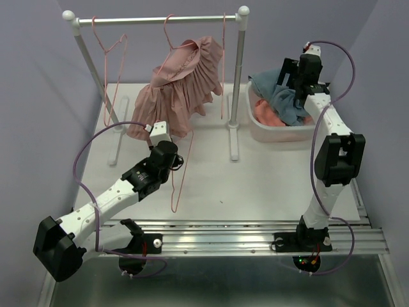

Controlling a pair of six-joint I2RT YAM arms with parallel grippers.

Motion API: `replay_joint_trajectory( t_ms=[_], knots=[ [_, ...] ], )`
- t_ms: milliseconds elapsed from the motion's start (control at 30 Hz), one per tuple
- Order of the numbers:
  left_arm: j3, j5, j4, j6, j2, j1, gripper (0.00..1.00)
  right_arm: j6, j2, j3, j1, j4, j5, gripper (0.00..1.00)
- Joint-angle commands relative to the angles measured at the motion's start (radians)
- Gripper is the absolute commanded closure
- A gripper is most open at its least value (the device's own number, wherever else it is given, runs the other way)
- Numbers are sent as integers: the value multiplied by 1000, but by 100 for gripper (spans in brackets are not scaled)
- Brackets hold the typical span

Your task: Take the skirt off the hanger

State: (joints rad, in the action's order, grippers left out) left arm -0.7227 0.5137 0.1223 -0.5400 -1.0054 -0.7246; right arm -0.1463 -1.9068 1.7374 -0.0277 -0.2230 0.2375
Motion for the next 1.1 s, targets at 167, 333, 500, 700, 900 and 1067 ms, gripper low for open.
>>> replay_joint_trajectory(
  t_ms=[167, 333, 500, 700, 900, 1067],
  knots=[
    [-63, 8, -13, 2, 24, 2, 100, 25, -190, 177, -6, 45, -66, 3],
    [-93, -14, -15, 17, 42, 2, 100, 1, -219, 166, -6, 66, -89, 45],
    [-112, -56, -16, 46, 68, 1, 100, -25, -27, -133, -6, 212, -17, 99],
    [-136, -116, -56, 68, 74, -12, 100, -42, 182, -424, -6, 263, -20, 99],
    [-207, -80, -58, 90, 34, -30, 100, -29, 187, -555, -6, 269, 37, 99],
    [-287, -29, -64, 104, 4, -35, 100, -82, 49, -507, 17, 231, 167, 99]
  ],
)
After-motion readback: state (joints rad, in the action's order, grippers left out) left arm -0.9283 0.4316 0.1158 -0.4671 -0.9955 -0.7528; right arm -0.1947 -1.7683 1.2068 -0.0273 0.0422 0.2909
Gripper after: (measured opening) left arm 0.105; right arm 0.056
